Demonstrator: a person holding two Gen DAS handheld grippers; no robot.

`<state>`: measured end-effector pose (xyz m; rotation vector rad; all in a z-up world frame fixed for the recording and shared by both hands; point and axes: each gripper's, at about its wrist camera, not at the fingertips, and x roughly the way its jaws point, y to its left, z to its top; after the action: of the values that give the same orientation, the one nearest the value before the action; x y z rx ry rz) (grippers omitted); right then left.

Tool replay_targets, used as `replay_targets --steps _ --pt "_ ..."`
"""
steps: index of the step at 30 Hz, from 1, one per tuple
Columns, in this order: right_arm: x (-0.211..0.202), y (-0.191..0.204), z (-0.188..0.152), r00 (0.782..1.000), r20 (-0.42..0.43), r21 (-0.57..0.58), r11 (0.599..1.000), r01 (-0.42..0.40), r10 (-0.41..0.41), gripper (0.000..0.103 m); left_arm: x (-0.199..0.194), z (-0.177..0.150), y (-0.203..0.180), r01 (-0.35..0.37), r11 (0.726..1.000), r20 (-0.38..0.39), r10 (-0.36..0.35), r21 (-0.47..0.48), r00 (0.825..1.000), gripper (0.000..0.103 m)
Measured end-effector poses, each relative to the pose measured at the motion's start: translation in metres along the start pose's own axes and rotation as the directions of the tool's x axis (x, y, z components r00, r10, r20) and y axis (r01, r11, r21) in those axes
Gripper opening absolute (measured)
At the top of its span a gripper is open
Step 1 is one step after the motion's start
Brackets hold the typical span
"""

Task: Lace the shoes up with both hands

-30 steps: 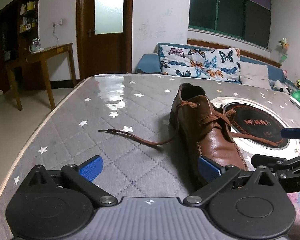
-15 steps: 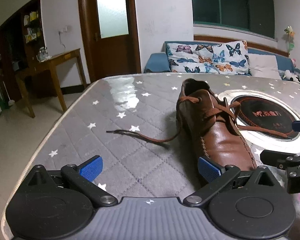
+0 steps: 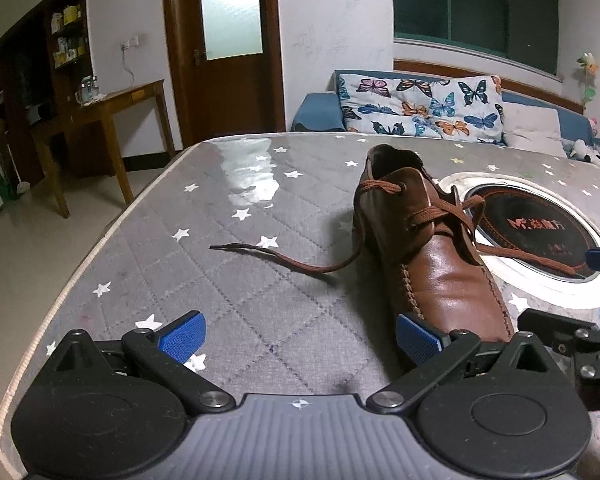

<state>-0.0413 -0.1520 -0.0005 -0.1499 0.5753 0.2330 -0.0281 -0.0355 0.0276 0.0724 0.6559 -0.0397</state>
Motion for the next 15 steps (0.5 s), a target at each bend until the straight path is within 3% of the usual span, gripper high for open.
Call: replay_targets --steps 15 --pt "0.001 0.000 -0.002 1.000 -0.014 -0.013 1.000 -0.012 0.012 0.103 0.013 -0.002 0.004 -0.013 1.000 -0.054 0.012 -0.017 0.998 0.103"
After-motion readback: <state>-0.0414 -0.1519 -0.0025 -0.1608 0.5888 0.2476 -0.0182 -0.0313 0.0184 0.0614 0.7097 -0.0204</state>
